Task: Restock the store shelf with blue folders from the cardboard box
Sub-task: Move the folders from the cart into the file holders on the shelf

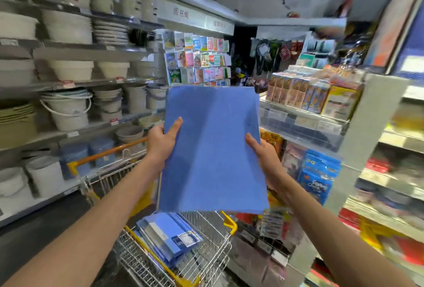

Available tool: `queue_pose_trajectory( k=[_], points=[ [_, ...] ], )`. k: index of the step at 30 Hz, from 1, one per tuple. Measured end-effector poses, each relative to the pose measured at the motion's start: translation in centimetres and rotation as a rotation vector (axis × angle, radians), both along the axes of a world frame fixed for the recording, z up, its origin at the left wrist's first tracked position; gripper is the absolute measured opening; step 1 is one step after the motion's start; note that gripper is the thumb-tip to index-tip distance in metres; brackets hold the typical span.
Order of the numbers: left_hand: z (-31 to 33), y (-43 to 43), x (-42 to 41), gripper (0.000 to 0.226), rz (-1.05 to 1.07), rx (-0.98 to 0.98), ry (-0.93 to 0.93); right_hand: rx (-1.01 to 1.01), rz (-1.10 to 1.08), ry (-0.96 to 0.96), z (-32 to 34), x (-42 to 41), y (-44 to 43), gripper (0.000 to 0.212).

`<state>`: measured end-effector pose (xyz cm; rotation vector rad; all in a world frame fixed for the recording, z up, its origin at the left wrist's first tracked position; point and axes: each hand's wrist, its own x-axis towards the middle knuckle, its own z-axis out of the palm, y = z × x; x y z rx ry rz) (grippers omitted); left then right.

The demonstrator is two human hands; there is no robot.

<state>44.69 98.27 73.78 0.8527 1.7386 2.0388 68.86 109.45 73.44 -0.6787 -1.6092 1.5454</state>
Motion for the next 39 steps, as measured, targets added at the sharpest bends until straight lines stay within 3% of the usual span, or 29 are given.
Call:
queue_pose_trajectory(
  k=[3,6,10,13,17,20,26,33,36,39],
  points=[
    [2.4,2.9,4.9,0.035,-0.075,0.019,-0.008,0.077,-0.174,0.018,1.4,5.3,1.1,0.032],
    [4.5,6.1,10.4,0.048,-0.120,0.031,0.117,0.087,-0.297,0.032,2.5,11.2,2.5,0.041],
    [6.9,10.2,18.5,0.020,-0.213,0.104,0.157,0.083,-0.308,0.115,5.0,20.1,4.2,0.043],
    [9.2,13.2,27.1,0.022,-0.285,0.149,0.158,0.076,-0.239,0.179,7.8,28.8,5.4,0.044],
    [12.4,18.4,38.2,0.030,-0.366,0.219,0.142,0.226,-0.240,0.166,11.7,40.5,6.8,0.041],
    [15.0,22.1,46.8,0.040,-0.434,0.233,0.181,0.262,-0.389,0.195,14.5,48.6,7.6,0.033],
    [20.2,28.0,59.1,0.068,-0.371,0.319,0.338,0.409,-0.607,0.179,19.9,59.9,9.5,0.037],
    [23.9,33.7,68.2,0.039,-0.513,0.362,0.466,0.658,-0.998,0.172,24.6,67.8,13.5,0.032],
    [25.1,36.4,70.6,0.037,-0.523,0.393,0.549,0.789,-1.194,0.080,26.6,69.8,16.2,0.035],
    [25.8,39.2,72.3,0.035,-0.508,0.429,0.658,0.895,-1.363,0.029,28.4,71.1,19.2,0.024]
  ],
)
